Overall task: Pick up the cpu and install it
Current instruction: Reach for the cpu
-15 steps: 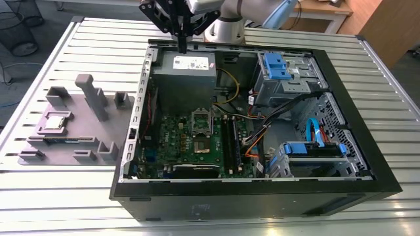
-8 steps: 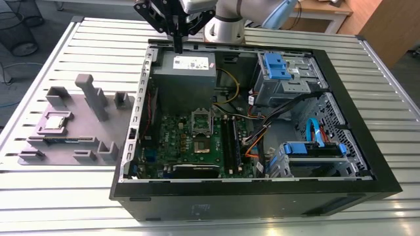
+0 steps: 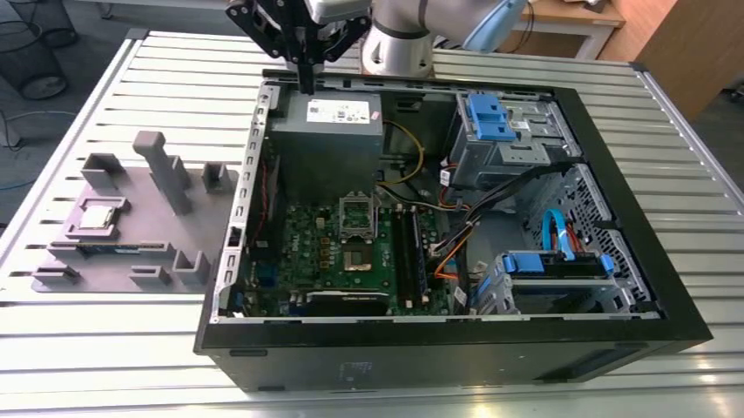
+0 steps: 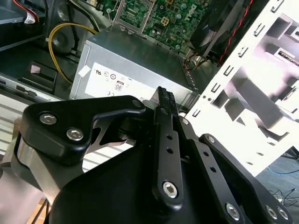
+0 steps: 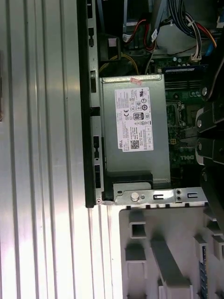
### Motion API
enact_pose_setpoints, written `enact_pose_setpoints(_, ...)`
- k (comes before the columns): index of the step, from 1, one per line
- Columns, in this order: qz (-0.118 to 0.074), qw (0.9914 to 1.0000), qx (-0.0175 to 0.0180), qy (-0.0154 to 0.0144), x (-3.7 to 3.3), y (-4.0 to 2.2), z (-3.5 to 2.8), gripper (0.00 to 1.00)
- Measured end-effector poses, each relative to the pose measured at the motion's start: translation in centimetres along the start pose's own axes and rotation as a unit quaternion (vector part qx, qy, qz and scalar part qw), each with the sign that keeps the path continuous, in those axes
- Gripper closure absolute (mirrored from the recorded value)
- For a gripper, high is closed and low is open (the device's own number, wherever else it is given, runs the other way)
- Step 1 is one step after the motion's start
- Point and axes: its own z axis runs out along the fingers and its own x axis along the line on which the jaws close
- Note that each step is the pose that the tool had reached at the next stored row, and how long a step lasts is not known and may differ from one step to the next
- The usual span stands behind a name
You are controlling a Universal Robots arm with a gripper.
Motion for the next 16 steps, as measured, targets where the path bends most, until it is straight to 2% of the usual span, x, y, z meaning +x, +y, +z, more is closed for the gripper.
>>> enact_pose_setpoints(4, 0.000, 1.00000, 0.0000, -0.0005, 0.45, -0.04, -0.01, 0.89)
enact_pose_setpoints(16, 0.000, 0.99999, -0.0003, -0.0035, 2.42, -0.19, -0.03, 0.89)
